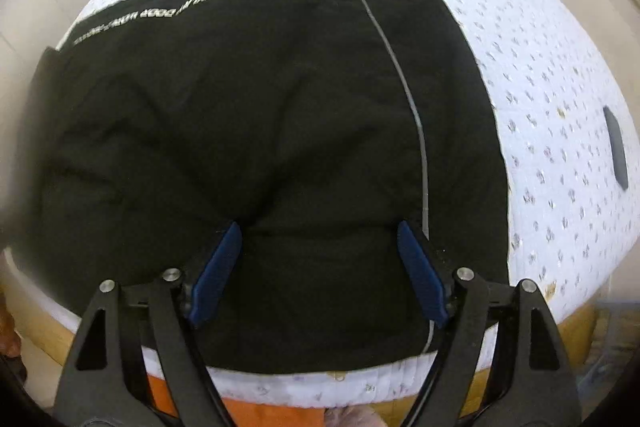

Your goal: Fold large clothes

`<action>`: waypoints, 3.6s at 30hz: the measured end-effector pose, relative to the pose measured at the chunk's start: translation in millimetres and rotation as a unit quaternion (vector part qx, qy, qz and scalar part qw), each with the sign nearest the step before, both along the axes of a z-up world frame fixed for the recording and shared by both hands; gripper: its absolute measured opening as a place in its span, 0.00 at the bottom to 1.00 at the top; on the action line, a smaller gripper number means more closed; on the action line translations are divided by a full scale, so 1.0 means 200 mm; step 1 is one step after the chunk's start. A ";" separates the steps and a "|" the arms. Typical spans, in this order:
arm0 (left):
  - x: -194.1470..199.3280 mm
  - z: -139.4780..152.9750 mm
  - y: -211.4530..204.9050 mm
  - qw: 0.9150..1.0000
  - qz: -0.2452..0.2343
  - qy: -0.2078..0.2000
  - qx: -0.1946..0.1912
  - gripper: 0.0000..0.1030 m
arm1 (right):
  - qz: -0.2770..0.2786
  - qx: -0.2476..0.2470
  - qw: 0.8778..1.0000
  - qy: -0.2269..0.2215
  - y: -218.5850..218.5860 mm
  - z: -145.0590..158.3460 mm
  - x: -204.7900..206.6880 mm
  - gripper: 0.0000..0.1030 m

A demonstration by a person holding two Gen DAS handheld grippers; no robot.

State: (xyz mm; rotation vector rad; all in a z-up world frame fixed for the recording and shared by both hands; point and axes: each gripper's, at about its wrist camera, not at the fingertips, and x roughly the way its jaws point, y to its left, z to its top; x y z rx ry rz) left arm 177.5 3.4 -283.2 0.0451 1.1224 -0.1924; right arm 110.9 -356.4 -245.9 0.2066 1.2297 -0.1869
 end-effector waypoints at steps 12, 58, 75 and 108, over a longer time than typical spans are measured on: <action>-0.48 0.71 0.04 0.992 -0.028 -0.120 0.010 0.64 | -0.045 -0.006 0.992 -0.119 0.07 0.72 -0.45 0.85; -1.07 1.23 -0.01 0.975 -0.015 -0.220 0.007 0.75 | -0.014 -0.098 0.971 -0.219 0.50 1.16 -0.79 1.00; -1.08 1.22 0.00 0.976 -0.015 -0.216 0.003 0.75 | -0.009 -0.097 0.971 -0.217 0.51 1.16 -0.79 1.00; -1.09 1.20 0.05 0.978 -0.012 -0.209 -0.005 0.75 | -0.003 -0.089 0.974 -0.210 0.54 1.16 -0.80 1.00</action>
